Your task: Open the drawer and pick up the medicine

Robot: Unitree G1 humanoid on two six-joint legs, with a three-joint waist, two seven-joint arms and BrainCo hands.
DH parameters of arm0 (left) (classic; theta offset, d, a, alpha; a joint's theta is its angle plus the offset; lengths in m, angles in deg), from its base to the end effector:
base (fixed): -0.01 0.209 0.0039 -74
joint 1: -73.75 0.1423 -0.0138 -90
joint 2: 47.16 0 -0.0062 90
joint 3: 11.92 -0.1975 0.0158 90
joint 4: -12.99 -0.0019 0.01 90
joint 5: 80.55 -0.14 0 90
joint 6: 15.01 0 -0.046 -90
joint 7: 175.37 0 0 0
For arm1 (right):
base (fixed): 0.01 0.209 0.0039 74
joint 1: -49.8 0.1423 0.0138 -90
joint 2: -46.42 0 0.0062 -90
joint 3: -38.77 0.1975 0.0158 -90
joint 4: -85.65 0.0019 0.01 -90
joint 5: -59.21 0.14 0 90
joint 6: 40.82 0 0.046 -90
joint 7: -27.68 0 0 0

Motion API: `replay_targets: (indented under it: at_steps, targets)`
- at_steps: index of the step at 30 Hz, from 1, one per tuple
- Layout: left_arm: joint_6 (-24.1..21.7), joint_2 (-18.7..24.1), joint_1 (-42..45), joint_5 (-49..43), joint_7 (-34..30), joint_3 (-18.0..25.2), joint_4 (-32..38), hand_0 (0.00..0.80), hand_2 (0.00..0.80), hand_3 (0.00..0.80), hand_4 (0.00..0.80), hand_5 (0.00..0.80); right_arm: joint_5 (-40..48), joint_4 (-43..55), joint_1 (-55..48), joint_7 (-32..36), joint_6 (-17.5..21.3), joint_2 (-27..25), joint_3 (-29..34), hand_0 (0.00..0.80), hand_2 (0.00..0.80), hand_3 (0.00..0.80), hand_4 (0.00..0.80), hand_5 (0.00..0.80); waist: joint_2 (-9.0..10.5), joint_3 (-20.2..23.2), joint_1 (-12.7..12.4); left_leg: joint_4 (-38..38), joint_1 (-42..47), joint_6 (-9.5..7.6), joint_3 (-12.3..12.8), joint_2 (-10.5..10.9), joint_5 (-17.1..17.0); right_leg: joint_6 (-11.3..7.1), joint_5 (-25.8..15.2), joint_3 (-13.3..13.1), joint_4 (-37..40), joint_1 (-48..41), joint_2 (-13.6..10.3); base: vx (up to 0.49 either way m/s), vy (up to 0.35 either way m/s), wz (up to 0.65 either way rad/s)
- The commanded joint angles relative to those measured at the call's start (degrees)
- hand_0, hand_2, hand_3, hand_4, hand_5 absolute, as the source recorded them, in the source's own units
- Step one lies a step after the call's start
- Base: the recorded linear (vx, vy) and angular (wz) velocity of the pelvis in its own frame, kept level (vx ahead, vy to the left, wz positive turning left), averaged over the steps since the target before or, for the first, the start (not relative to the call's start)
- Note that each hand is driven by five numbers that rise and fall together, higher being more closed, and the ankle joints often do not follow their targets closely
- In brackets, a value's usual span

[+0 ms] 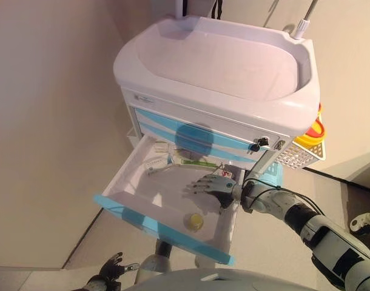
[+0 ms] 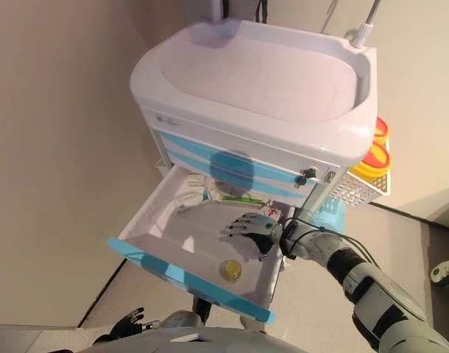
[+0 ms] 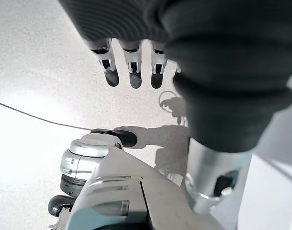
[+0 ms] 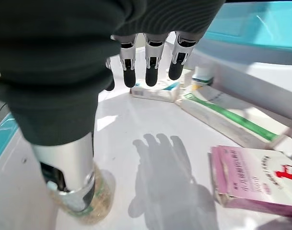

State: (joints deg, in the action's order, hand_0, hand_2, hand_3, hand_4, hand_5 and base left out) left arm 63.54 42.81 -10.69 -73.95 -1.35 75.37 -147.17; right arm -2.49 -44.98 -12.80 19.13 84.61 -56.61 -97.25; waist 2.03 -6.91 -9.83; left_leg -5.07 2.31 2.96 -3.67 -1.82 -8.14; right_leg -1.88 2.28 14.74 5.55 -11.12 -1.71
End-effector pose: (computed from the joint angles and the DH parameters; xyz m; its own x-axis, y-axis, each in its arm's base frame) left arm 0.0440 0.2497 -0.1266 0.4377 0.1441 -0.8875 -0.0189 0.9883 0.1511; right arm 0.2421 -0.1660 -0.0175 0.4559 0.7576 -0.4672 -0.3009 -0.3628 -0.8819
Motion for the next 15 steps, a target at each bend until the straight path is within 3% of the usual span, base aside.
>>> replay_targets:
  at_steps: [1,15]
  targets:
    - [-1.63,1.12,-3.79,-2.18,-0.18,-2.22,-2.06,0.000,0.000,0.000,0.000,0.000,-0.21,0.05,1.57,-3.40,1.69,1.50,-2.71,0.000,0.000,0.000,0.000,0.000,1.88,0.24,-2.17,0.07,2.06,-1.62,-0.66,4.55,8.80,-1.34,-0.88,0.76,-1.40,3.21,-0.23,0.000,0.000,0.00]
    - [-1.81,0.84,-3.46,-2.50,-0.20,-2.32,-1.94,0.000,0.000,0.000,0.000,0.000,-3.66,-0.48,-1.96,-8.93,0.48,3.51,-2.90,0.000,0.000,0.000,0.000,0.000,1.30,0.08,-2.51,0.10,1.85,-1.84,-1.50,4.96,8.72,-1.52,-0.81,1.28,-1.55,3.34,-0.46,0.000,0.000,0.00]
